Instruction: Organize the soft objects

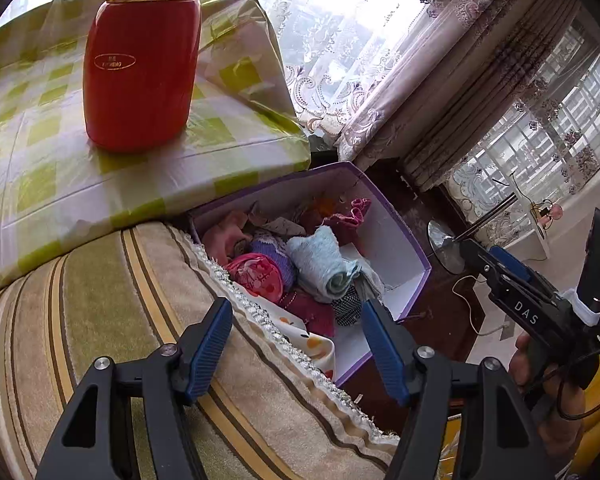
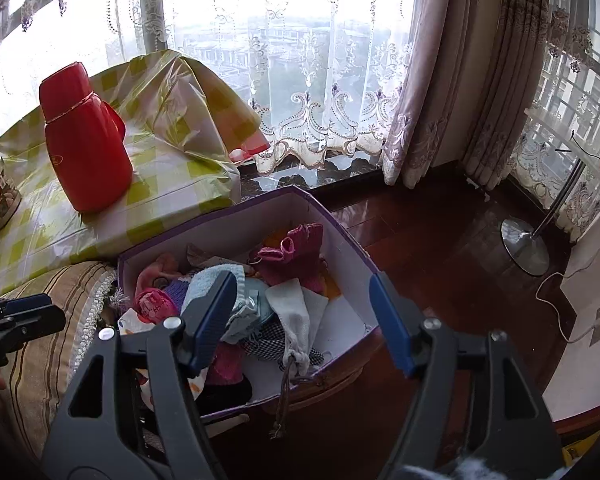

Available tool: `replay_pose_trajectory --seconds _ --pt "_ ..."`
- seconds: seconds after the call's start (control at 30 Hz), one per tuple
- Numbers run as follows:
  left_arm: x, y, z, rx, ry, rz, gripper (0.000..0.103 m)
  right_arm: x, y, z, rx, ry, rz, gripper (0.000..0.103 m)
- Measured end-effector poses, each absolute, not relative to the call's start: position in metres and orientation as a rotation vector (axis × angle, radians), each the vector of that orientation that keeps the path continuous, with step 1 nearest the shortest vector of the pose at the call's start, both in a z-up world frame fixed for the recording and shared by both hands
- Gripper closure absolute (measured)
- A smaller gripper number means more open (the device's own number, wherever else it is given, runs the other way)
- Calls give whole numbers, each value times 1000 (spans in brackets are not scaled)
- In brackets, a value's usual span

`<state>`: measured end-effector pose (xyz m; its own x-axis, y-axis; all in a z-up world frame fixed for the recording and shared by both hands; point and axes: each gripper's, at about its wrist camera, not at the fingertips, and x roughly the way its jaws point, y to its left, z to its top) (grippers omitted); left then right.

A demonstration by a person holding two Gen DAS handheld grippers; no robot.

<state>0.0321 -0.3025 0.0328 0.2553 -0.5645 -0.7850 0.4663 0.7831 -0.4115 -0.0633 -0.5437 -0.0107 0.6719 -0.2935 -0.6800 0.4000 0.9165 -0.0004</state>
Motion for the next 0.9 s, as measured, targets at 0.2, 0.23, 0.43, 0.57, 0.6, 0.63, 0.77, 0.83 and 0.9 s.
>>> replay_pose_trajectory --seconds 0.2,0.23,0.43,0.57,0.6,0.63,0.77,0.83,0.9 --pt "23 -302 32 -69 1111 -687 32 -70 -537 -21 150 775 -386 29" --pt "23 -304 31 -60 1117 -688 31 -70 -536 -22 141 776 -385 29" --pt "20 -311 28 -7 1129 -688 25 -71 -537 -25 154 779 -375 29" --pt "20 -312 28 -15 1128 -690 20 -71 -538 -25 156 781 -377 29" --pt "20 -313 28 -12 1128 -690 20 -71 -538 -25 155 781 -376 29" --pt "20 -313 28 -8 1129 -689 20 -70 -538 -25 156 782 -375 29" --pt "20 -315 29 4 1130 -688 20 -70 -539 -25 156 783 -374 29" --pt "20 -315 29 -6 1131 -690 20 -70 -538 -25 156 783 -375 29" --pt "20 -314 28 -14 1134 -692 20 -70 -538 -25 154 784 -372 29"
